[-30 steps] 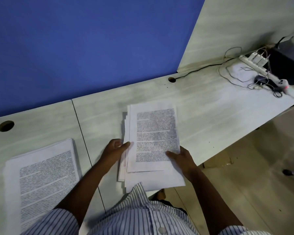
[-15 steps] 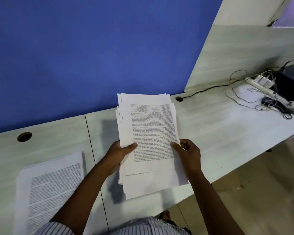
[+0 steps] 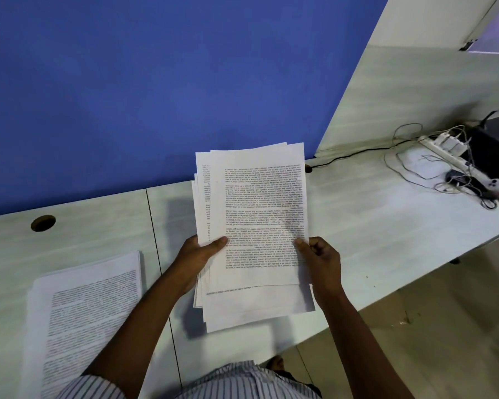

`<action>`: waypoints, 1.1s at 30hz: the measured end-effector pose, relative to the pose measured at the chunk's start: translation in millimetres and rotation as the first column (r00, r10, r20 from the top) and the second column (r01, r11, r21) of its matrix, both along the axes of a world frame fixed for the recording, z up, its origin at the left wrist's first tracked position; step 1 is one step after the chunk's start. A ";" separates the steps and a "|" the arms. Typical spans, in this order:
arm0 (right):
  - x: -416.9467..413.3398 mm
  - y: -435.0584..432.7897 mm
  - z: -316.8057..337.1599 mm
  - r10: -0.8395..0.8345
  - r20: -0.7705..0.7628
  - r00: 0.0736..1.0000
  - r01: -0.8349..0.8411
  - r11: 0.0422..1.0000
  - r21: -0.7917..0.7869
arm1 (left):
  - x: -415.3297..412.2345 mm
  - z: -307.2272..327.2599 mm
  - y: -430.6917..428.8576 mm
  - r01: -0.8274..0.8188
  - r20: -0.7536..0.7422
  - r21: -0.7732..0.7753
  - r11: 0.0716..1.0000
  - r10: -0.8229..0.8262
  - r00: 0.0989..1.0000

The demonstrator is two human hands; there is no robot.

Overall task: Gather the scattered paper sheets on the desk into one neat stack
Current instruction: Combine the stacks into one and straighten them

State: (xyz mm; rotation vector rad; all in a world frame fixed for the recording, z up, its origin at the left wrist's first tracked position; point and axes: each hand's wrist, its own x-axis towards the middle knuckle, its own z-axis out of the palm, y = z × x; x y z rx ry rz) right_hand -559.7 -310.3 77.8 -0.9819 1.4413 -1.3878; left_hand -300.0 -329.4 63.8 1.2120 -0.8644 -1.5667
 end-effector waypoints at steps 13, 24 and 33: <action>-49.5 3.8 7.6 0.005 -0.232 0.973 0.002 1.000 0.031 | 19.0 9.0 -2.3 -0.024 -0.123 0.137 0.990 0.041 0.992; -63.9 -63.2 89.9 0.142 -0.843 0.519 -0.271 0.963 -0.004 | 18.6 11.8 4.9 0.132 -0.257 0.237 0.963 -0.069 0.964; 95.2 -85.9 72.9 -0.003 -1.000 -0.001 -0.543 0.840 -0.002 | -19.9 11.4 21.4 0.175 -0.189 0.301 0.938 -0.121 0.975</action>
